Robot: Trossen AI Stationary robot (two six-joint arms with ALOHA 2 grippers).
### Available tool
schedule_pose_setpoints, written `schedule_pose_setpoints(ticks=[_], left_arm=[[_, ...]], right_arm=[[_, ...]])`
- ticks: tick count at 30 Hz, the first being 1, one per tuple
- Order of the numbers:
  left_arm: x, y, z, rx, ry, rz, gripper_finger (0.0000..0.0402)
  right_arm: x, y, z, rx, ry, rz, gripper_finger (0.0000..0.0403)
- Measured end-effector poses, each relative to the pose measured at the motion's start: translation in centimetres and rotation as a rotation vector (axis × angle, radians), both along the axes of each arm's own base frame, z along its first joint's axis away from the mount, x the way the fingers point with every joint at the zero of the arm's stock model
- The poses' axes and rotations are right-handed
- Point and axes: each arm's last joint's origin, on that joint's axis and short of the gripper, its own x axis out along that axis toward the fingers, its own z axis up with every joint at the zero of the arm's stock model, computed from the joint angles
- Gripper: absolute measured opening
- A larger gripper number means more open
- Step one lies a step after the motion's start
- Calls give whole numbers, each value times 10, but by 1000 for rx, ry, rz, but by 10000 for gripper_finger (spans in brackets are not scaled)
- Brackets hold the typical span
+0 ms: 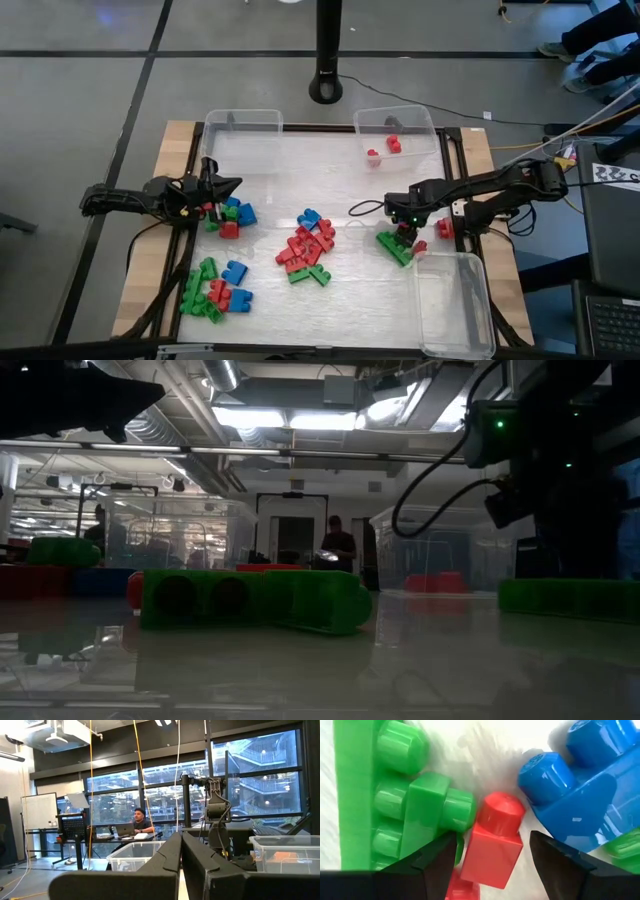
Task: Sort blocks
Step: Put the red game piece into the top right transparent bin
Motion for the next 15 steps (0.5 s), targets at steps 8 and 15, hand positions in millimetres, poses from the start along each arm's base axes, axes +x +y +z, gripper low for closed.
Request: schedule_pose_setpoints(ticks=[8, 15], left_arm=[[0, 0, 0, 0, 0, 0, 4], [0, 0, 0, 0, 0, 0, 4]], right_arm=[[-1, -1, 0, -19, 9, -4, 253], [-2, -1, 1, -18, 17, -2, 253]])
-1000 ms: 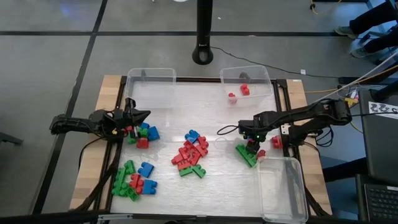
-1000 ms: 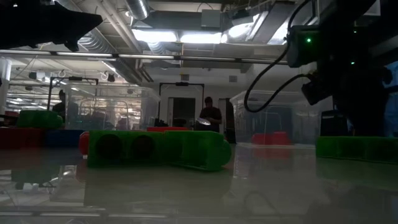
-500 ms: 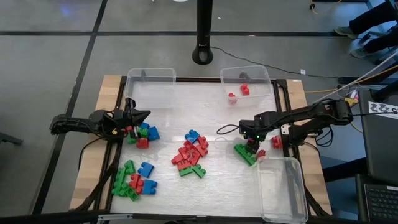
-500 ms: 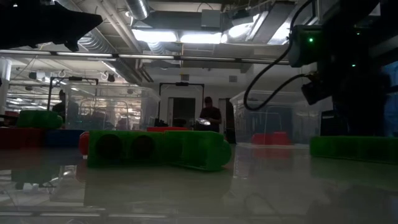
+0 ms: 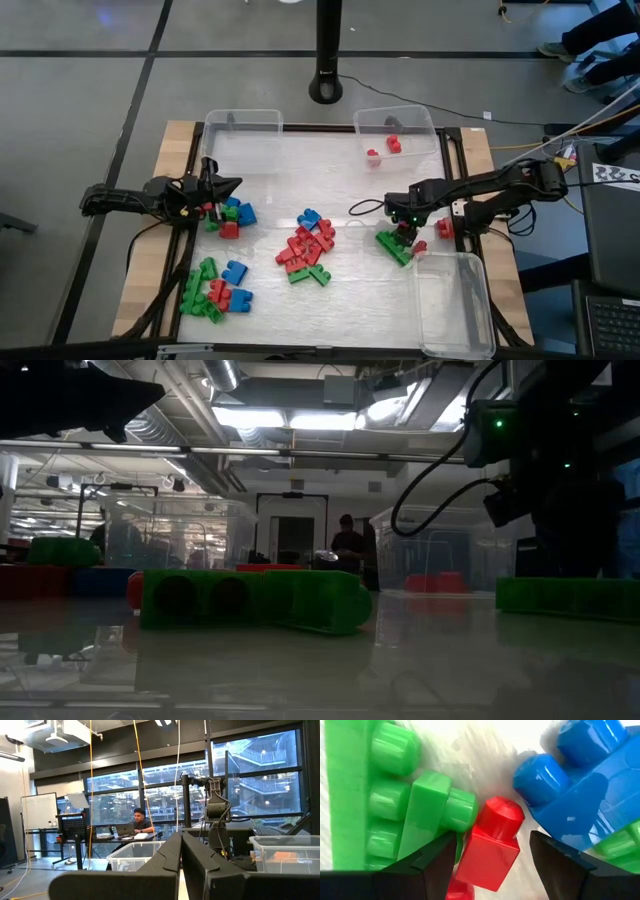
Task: Sort blocks
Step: Put the red game piece into the top right transparent bin
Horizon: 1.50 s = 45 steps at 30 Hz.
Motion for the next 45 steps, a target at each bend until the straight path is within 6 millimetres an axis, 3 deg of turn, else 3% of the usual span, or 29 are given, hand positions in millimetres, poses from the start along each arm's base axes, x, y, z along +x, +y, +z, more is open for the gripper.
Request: schedule_pose_setpoints(ticks=[7, 15, 27, 38, 45], left_arm=[[0, 0, 0, 0, 0, 0, 4], [0, 0, 0, 0, 1, 0, 4], [0, 0, 0, 0, 2, 1, 4], [0, 0, 0, 0, 2, 1, 4], [0, 0, 0, 0, 3, 1, 4]], right_arm=[[0, -2, 12, -65, 72, -5, 253], [-7, -1, 1, -56, 137, -2, 253], [8, -1, 3, -25, -6, 45, 253], [13, -3, 30, -83, 73, 77, 253], [6, -2, 27, -63, 129, 75, 253]])
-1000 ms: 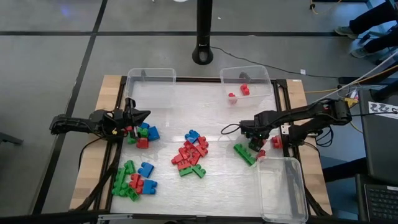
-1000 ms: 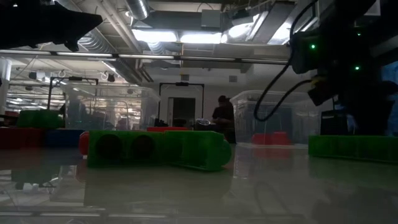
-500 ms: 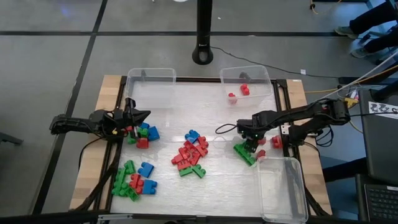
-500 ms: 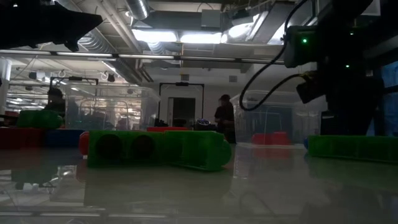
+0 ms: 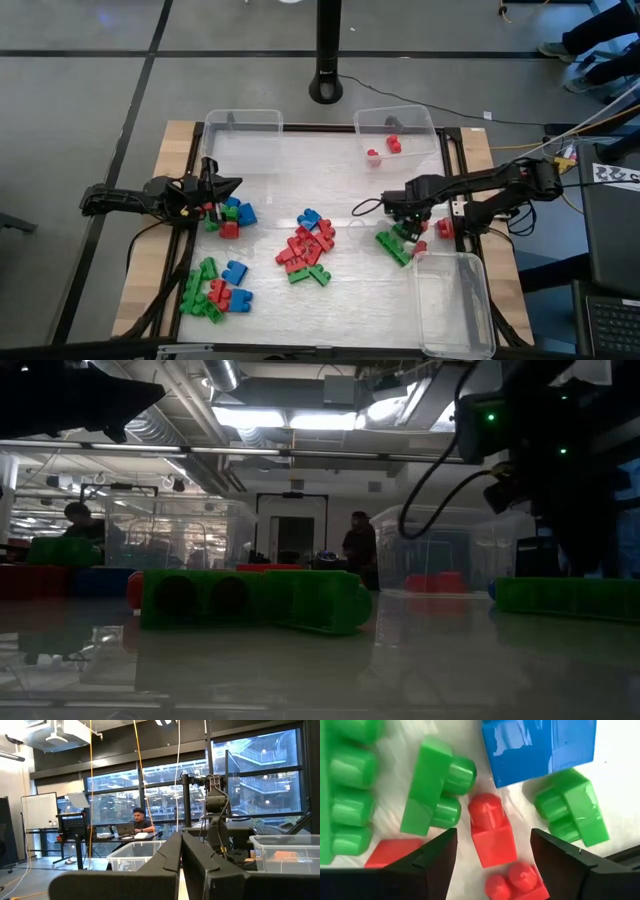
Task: Sort blocks
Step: Put the red game piece into the top right transparent bin
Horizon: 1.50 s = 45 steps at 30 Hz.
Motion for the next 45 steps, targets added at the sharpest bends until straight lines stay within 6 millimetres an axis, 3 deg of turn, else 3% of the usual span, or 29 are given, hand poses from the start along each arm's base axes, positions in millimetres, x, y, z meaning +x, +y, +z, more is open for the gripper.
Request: schedule_pose_setpoints(ticks=[13, 28, 45], left_arm=[[0, 0, 0, 0, 1, 0, 4], [1, 0, -1, 5, 17, 1, 4], [1, 0, -2, 5, 18, 2, 4]], right_arm=[[-1, -1, -1, -31, 10, 3, 253], [-2, -1, -1, -19, 18, 138, 253], [-26, 1, -45, 42, 29, 160, 252]])
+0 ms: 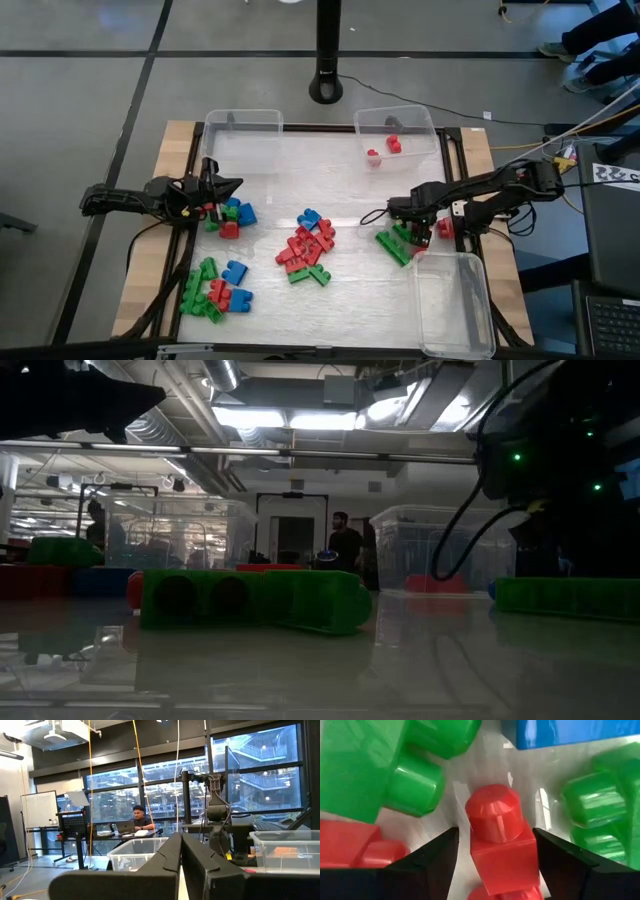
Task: Sort blocks
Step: Put the red game piece into the top right transparent bin
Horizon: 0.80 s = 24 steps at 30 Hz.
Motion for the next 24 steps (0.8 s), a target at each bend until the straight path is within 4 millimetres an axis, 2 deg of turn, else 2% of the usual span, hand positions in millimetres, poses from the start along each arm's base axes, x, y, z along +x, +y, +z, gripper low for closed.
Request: schedule_pose_setpoints(ticks=[4, 10, 15, 24], left_arm=[[0, 0, 0, 0, -1, 0, 4], [0, 0, 0, 0, -1, 0, 4], [0, 0, 0, -3, -2, -1, 4], [0, 0, 0, 0, -1, 0, 4]], right_arm=[[-1, 0, -1, 8, -5, 37, 227], [0, 0, -1, 10, -8, 56, 132], [8, -1, 12, -25, 0, 106, 131], [37, -1, 65, 27, -148, 201, 136]])
